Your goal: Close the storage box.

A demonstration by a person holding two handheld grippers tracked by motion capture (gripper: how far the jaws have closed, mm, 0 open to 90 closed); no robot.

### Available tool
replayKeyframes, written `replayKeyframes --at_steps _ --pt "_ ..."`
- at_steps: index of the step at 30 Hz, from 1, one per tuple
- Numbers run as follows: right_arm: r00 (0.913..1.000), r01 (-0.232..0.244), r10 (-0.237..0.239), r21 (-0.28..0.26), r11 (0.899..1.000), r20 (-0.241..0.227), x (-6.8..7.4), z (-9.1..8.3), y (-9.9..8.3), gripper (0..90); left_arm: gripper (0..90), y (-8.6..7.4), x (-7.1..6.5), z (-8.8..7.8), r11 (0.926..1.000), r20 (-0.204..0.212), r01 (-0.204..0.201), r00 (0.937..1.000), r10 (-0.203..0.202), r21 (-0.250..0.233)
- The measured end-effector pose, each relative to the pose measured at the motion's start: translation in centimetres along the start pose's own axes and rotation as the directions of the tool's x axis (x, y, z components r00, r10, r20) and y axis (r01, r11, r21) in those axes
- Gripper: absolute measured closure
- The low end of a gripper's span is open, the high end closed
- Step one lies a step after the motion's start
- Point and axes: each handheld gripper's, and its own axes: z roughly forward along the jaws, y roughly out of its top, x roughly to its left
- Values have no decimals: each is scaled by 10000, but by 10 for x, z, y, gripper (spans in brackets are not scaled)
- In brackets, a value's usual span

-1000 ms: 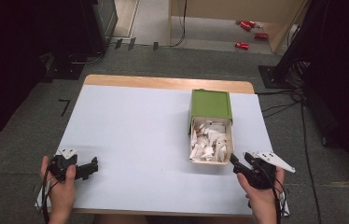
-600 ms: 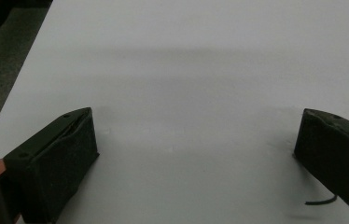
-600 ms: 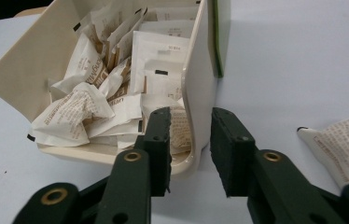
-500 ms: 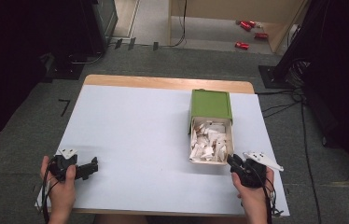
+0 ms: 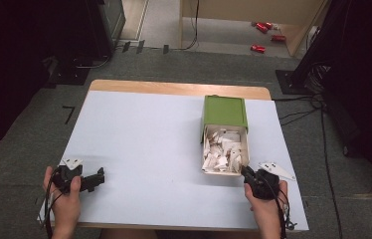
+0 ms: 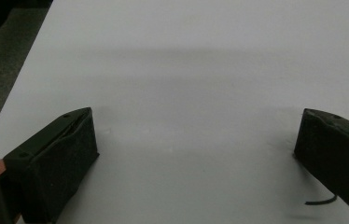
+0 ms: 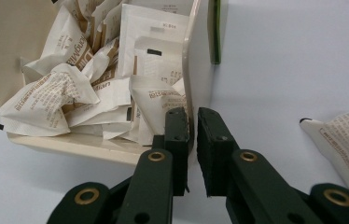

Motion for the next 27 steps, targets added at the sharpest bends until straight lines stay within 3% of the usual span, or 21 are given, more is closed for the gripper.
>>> replayKeyframes --at_steps 7,17,27 --pt "9996 -287 287 -18 9996 45 0 0 1 874 0 0 0 0 10000 -1 2 10000 -2 -3" --pt "9964 -138 135 31 9999 841 9 3 7 894 0 0 0 0 10000 4 6 10000 -6 -1" --pt "9968 -190 178 143 9997 780 12 10 15 895 0 0 0 0 10000 2 5 10000 -5 -4"
